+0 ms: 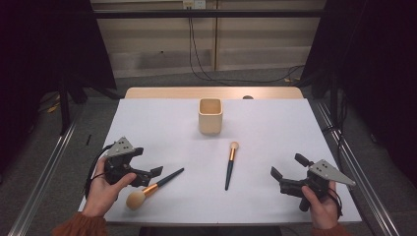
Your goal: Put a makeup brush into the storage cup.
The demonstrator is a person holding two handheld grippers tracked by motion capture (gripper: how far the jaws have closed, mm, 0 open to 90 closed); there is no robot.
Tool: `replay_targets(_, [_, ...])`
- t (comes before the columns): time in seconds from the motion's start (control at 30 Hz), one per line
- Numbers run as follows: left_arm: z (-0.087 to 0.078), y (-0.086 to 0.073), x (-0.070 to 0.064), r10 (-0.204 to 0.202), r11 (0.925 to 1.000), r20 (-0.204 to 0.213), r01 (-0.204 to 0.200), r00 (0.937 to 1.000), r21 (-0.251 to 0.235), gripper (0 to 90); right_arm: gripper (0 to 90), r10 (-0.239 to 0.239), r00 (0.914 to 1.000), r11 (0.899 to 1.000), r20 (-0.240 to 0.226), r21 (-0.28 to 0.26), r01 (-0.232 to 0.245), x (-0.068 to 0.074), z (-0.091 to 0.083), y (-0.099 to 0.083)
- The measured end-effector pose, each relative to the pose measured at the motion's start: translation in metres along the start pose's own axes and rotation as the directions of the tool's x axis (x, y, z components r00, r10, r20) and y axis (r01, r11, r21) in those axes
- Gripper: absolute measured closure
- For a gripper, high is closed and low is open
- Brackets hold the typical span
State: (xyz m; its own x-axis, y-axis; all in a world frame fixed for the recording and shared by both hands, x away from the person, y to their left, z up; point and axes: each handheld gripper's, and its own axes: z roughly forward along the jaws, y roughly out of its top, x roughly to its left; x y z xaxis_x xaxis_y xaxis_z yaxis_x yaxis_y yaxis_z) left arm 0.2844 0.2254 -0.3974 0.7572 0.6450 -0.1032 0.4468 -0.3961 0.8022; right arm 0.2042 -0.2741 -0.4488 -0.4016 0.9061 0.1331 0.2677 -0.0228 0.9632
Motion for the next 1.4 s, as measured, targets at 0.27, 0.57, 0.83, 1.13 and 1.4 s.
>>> replay_targets(0.27, [0.002,0.000,0.001,0.043,0.9915,-0.016,-0.040,0.9990,0.124,5.0,0.0,-0.005,1.0000,1.000,-0.003,0.007,0.005,0.000,0.000,0.000])
replay_targets(0.57, [0.009,0.001,0.003,0.042,0.9656,-0.016,-0.037,0.9990,0.257,5.0,0.0,-0.014,0.9999,1.000,-0.006,0.013,0.014,0.000,0.000,-0.001])
replay_targets(0.83, [0.018,0.004,0.002,0.032,0.9201,0.012,-0.034,0.9994,0.390,5.7,0.0,-0.020,0.9998,1.000,-0.010,0.017,0.020,0.001,0.001,-0.001])
replay_targets(1.13, [0.026,0.005,0.002,0.028,0.8582,0.038,-0.044,0.9989,0.511,5.7,0.0,-0.026,0.9996,0.999,-0.015,0.024,0.026,0.002,0.002,-0.001])
replay_targets(1.4, [0.033,0.003,0.000,0.041,0.7854,0.061,-0.070,0.9973,0.615,6.5,0.0,-0.019,0.9996,0.999,-0.020,0.036,0.020,0.002,0.003,-0.002])
